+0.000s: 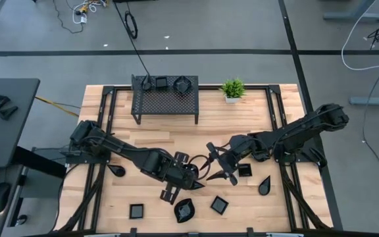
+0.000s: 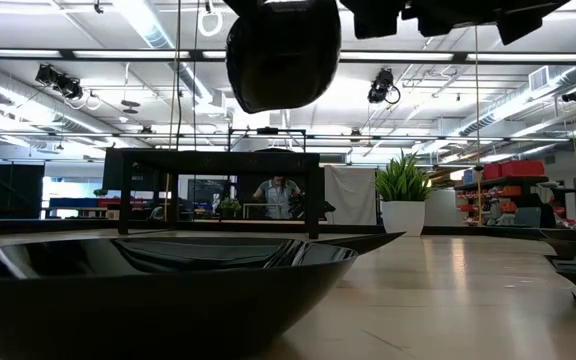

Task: Pick & Place Mini shaped plates
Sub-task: Stack the black leaf-shaped plate on top of the leaf-shaped plate on the shelf

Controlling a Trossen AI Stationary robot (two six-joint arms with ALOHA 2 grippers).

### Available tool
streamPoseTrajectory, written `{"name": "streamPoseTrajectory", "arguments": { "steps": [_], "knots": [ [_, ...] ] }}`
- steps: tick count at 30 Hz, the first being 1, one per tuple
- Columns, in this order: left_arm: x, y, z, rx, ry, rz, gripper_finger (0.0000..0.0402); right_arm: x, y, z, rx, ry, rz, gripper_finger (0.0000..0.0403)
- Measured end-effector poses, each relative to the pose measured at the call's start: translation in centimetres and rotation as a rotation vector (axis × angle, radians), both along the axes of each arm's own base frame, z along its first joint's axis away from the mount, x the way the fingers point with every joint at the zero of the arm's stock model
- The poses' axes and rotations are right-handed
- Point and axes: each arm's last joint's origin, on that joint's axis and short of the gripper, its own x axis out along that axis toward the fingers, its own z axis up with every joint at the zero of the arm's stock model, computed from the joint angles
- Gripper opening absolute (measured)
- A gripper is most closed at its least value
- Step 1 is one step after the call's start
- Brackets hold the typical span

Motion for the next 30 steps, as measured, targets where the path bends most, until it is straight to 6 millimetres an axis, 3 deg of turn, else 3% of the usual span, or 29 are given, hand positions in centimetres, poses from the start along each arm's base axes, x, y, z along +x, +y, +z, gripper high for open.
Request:
{"name": "streamPoseTrajectory", "arguments": {
  "steps": [15, 23, 30],
  "knots": [
    [0.5, 0.2, 0.2, 0.051, -0.054, -0.055, 0.0003, 0.0, -0.1, -0.3, -0.111, -0.038, 0.036, 0.0176],
    [0.8, 0.4, 0.3, 0.061, -0.075, -0.078, 0.0006, 0.8, 0.0, -2.2, -0.162, 0.004, 0.051, 0.0170],
    [0.8, 0.4, 0.3, 0.061, -0.075, -0.079, 0.0004, 0.8, 0.0, -2.2, -0.159, 0.003, 0.050, 0.0119]
  ]
}}
